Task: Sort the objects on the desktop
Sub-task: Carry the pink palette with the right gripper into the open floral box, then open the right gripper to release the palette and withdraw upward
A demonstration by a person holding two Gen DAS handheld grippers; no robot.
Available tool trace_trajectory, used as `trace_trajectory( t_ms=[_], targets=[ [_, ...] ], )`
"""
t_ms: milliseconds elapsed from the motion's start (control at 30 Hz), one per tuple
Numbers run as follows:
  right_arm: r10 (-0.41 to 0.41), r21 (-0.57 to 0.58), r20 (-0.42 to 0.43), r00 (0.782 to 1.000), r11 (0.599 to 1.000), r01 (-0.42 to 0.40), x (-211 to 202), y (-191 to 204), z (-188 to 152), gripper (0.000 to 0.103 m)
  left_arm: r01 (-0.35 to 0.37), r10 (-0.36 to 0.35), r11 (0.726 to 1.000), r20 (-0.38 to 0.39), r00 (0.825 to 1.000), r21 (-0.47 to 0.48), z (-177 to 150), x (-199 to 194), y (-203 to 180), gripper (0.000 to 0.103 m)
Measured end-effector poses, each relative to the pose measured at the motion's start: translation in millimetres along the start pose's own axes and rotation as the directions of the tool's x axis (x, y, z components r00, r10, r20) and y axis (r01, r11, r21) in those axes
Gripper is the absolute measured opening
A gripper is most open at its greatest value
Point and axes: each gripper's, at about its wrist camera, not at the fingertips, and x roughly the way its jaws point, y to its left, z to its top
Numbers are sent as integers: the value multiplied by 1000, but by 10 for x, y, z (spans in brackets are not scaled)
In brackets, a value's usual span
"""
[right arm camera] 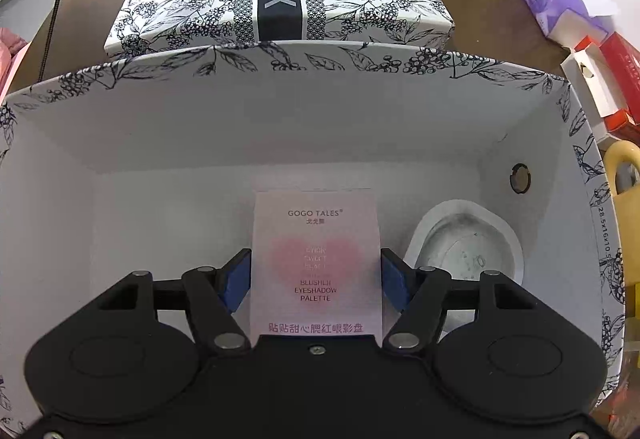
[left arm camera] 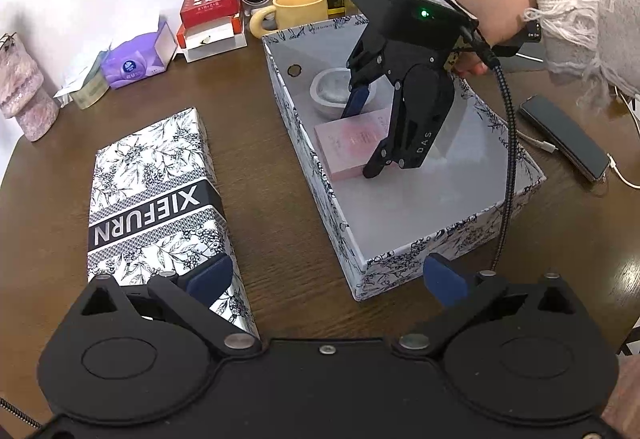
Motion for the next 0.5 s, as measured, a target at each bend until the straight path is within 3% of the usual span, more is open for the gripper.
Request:
trace_trajectory(
  t_ms=[267, 500],
  targets=[
    [3, -5, -11, 1000, 1000, -3, 11, 3, -3, 73, 1, -1, 1000, 5, 1000, -5, -3, -25, 2, 103],
    [-5, -11, 19, 1000, 1000, 5, -167, 102, 26, 103, -2, 2, 1000, 8, 1000, -18, 2, -94, -2, 103]
  ],
)
